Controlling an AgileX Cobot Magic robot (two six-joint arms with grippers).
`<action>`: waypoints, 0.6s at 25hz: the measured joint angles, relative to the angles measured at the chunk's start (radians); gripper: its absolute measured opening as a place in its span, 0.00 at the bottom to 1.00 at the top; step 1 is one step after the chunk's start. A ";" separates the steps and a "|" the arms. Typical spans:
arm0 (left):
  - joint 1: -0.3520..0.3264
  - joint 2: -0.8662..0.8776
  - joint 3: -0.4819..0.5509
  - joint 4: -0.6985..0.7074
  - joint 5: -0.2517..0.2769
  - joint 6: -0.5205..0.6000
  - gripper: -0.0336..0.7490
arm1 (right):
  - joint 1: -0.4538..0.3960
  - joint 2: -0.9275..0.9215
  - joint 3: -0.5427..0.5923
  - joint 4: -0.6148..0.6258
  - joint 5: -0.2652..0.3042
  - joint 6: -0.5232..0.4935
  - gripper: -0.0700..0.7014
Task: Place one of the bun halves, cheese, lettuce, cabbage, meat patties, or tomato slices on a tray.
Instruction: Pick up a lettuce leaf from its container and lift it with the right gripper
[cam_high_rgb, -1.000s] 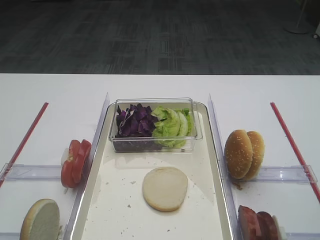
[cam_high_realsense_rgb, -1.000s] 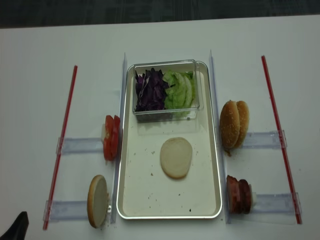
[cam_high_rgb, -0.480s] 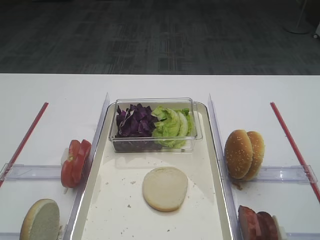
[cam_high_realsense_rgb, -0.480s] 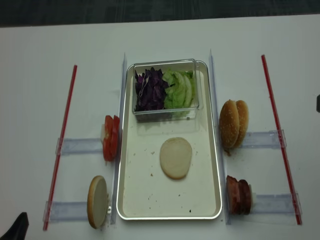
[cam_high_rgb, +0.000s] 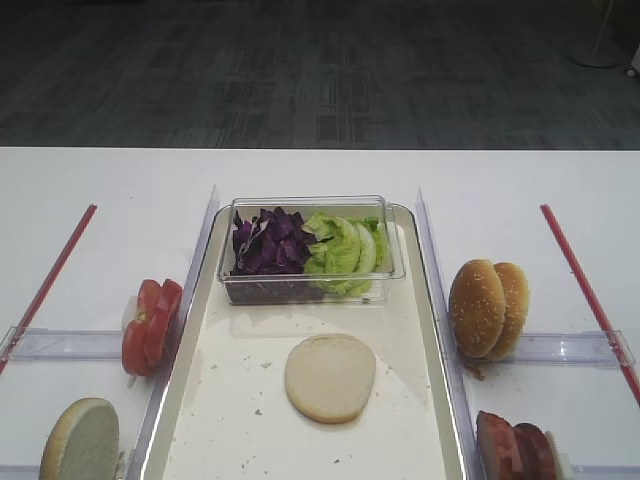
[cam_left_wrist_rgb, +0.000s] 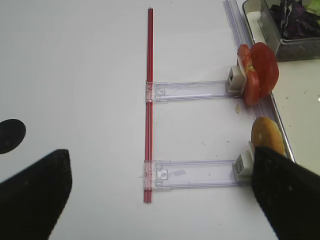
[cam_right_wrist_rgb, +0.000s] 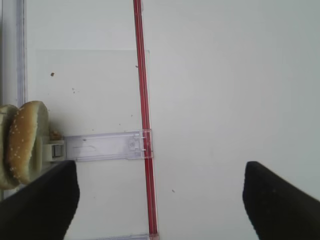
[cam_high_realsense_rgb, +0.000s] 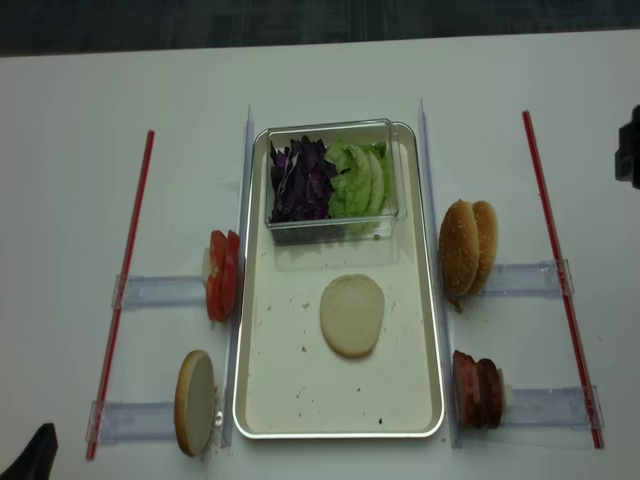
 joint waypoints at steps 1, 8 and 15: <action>0.000 0.000 0.000 0.000 0.000 0.000 0.90 | 0.000 0.027 -0.015 0.004 -0.003 -0.002 0.97; 0.000 0.000 0.000 0.000 0.000 0.000 0.90 | 0.000 0.189 -0.124 0.037 -0.005 -0.029 0.97; 0.000 0.000 0.000 0.000 0.000 0.000 0.90 | 0.000 0.321 -0.233 0.044 0.000 -0.052 0.97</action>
